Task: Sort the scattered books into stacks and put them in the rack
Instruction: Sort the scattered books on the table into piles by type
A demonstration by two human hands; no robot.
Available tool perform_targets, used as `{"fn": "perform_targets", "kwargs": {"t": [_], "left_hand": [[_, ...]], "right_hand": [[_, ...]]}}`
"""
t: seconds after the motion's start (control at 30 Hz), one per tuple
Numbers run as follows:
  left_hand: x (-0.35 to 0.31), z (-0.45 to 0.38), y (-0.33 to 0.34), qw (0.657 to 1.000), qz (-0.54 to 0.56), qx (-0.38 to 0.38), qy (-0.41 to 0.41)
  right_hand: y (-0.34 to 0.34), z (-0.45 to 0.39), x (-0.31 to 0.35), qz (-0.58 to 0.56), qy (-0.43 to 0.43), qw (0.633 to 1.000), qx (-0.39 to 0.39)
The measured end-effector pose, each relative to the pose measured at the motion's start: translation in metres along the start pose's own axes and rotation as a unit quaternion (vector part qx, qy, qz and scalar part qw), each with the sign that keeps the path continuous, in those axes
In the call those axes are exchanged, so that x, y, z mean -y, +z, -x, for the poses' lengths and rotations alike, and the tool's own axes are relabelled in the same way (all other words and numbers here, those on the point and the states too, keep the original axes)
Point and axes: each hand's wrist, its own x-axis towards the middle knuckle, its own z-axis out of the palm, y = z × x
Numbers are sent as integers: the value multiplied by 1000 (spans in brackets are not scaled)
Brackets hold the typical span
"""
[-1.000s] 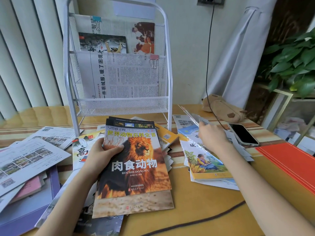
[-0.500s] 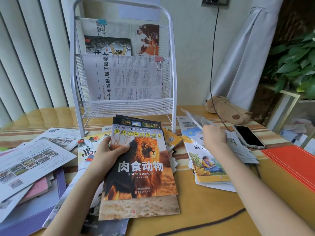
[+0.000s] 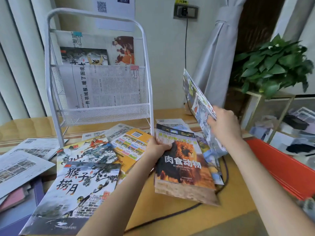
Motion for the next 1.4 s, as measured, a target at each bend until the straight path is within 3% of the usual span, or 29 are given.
{"fn": "perform_targets", "kwargs": {"t": [0.1, 0.17, 0.23, 0.27, 0.33, 0.37, 0.4, 0.43, 0.47, 0.53, 0.6, 0.73, 0.83, 0.9, 0.93, 1.0, 1.1, 1.23, 1.4], "left_hand": [[9, -15, 25, 999, 18, -36, -2], [8, -14, 36, 997, -44, -58, 21], [5, -4, 38, 968, -168, -123, 140], [3, 3, 33, 921, -243, -174, 251], [-11, 15, 19, 747, -404, -243, 468], [-22, 17, 12, 668, -468, -239, 527], [-34, 17, 8, 616, -523, -211, 550], [-45, 15, 6, 591, -572, -154, 547], [-55, 12, 7, 586, -617, -86, 518], [-64, 6, 12, 623, -669, 34, 402], [-57, 7, 14, 681, -646, 78, 335], [-38, 5, 3, 783, -482, 33, 392], [-49, 6, -16, 854, -349, -37, 385], [-61, 10, -32, 899, -236, -73, 361], [-68, 12, -42, 916, -183, -77, 350], [-77, 17, -63, 937, -103, -61, 329], [-82, 36, -89, 956, -33, -7, 291], [-67, 57, -104, 970, 11, -1, 244], [-29, 50, -111, 976, -58, -19, 210]], "right_hand": [[0, 8, 4, 11, -30, 999, 14], [7, 18, 11, 19, -47, 998, 30], [14, 27, 19, 47, -69, 996, 43], [18, 31, 23, 61, -79, 994, 46], [22, 35, 31, 79, -99, 990, 56], [23, 36, 35, 88, -114, 987, 65], [25, 37, 38, 99, -132, 983, 82], [25, 38, 42, 106, -149, 978, 100], [24, 41, 44, 113, -164, 973, 117], [22, 46, 45, 110, -173, 971, 125], [18, 50, 42, 94, -160, 975, 123], [-1, 49, 29, 79, -140, 984, 80], [-17, 41, 12, 78, -116, 988, -64], [-14, 38, 5, -126, -56, 987, -78], [-8, 36, 4, -264, -18, 964, -41], [8, 33, 9, -424, 62, 901, 67], [33, 29, 34, -495, 85, 842, 197], [45, 31, 79, -532, 146, 803, 224], [70, 51, 81, -536, 183, 781, 263]]}}
